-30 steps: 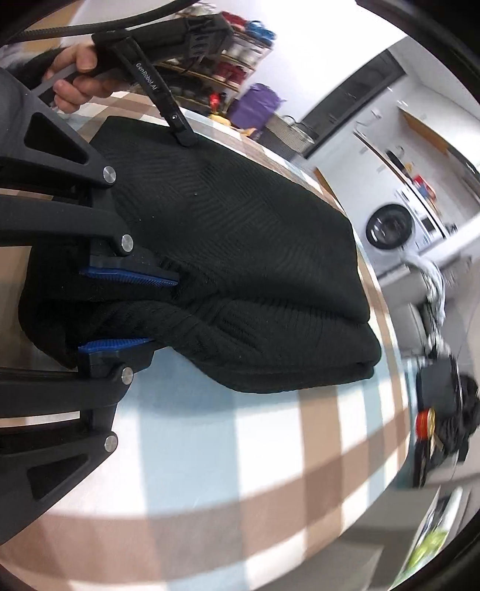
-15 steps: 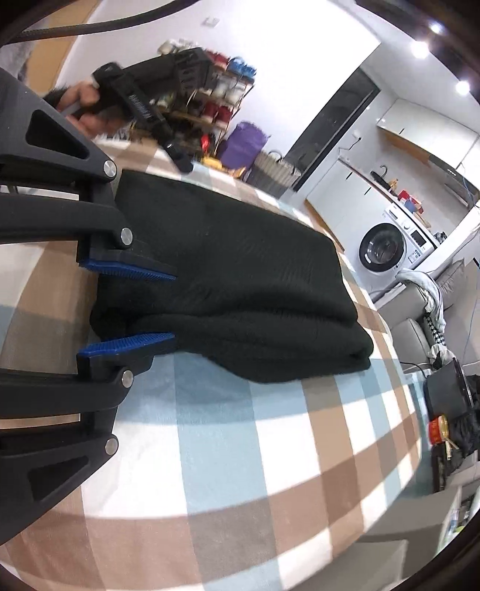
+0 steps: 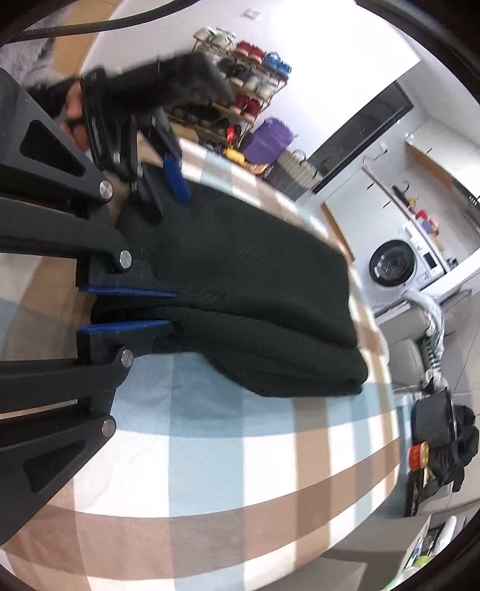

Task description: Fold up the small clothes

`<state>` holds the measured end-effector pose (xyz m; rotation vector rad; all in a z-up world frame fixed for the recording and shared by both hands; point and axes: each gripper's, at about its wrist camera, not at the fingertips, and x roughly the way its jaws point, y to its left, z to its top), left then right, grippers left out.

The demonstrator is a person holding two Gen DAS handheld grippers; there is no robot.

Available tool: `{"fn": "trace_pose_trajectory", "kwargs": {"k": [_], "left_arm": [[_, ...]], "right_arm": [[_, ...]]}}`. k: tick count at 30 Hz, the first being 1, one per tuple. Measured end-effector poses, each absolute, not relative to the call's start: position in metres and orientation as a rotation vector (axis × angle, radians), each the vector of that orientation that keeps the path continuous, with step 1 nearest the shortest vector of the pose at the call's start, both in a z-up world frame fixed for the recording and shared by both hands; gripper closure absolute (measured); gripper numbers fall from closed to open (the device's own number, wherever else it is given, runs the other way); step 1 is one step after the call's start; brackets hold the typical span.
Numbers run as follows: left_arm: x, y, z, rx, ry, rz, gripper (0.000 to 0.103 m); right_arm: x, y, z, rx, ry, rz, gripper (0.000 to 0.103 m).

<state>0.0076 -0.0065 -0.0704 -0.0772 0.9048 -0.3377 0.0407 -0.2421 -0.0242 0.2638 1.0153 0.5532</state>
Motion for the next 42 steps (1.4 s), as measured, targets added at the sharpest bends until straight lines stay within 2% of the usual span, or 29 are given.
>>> {"fn": "trace_pose_trajectory", "kwargs": {"k": [5, 7, 12, 15, 16, 19, 22, 27, 28, 31, 36, 39, 42], "left_arm": [[0.007, -0.002, -0.070, -0.081, 0.906, -0.342, 0.038], [0.006, 0.002, -0.066, -0.095, 0.910, -0.338, 0.038], [0.007, 0.012, -0.050, -0.142, 0.860, -0.379, 0.038], [0.019, 0.004, -0.055, -0.117, 0.878, -0.416, 0.048], [0.022, 0.002, -0.058, -0.114, 0.893, -0.419, 0.055], [0.028, 0.001, -0.068, -0.082, 0.897, -0.418, 0.061], [0.025, 0.013, -0.067, -0.084, 0.903, -0.405, 0.071], [0.016, 0.041, -0.069, -0.097, 0.919, -0.340, 0.071], [0.016, 0.047, -0.069, -0.111, 0.921, -0.338, 0.071], [0.017, 0.064, -0.062, -0.150, 0.908, -0.334, 0.071], [0.044, 0.060, -0.056, -0.137, 0.880, -0.350, 0.071], [0.061, 0.054, -0.064, -0.094, 0.905, -0.341, 0.071], [0.065, 0.059, -0.067, -0.079, 0.910, -0.338, 0.071]], "right_arm": [[0.041, -0.237, -0.051, 0.160, 1.106, 0.428, 0.094], [0.038, -0.244, -0.046, 0.217, 1.066, 0.431, 0.090], [0.030, -0.239, -0.014, 0.193, 0.918, 0.463, 0.090], [0.038, -0.208, -0.017, 0.130, 0.927, 0.507, 0.090], [0.043, -0.196, -0.022, 0.124, 0.934, 0.531, 0.090], [0.062, -0.167, -0.045, 0.065, 0.986, 0.535, 0.084], [0.062, -0.155, -0.055, -0.054, 0.956, 0.518, 0.084], [0.056, -0.182, -0.047, -0.111, 0.938, 0.406, 0.088], [0.054, -0.188, -0.044, -0.113, 0.937, 0.396, 0.084], [0.060, -0.202, -0.037, -0.017, 0.931, 0.410, 0.081], [0.081, -0.174, -0.039, -0.027, 0.918, 0.435, 0.078], [0.100, -0.153, -0.049, -0.096, 0.911, 0.438, 0.066], [0.106, -0.158, -0.057, -0.197, 0.922, 0.366, 0.066]]}}
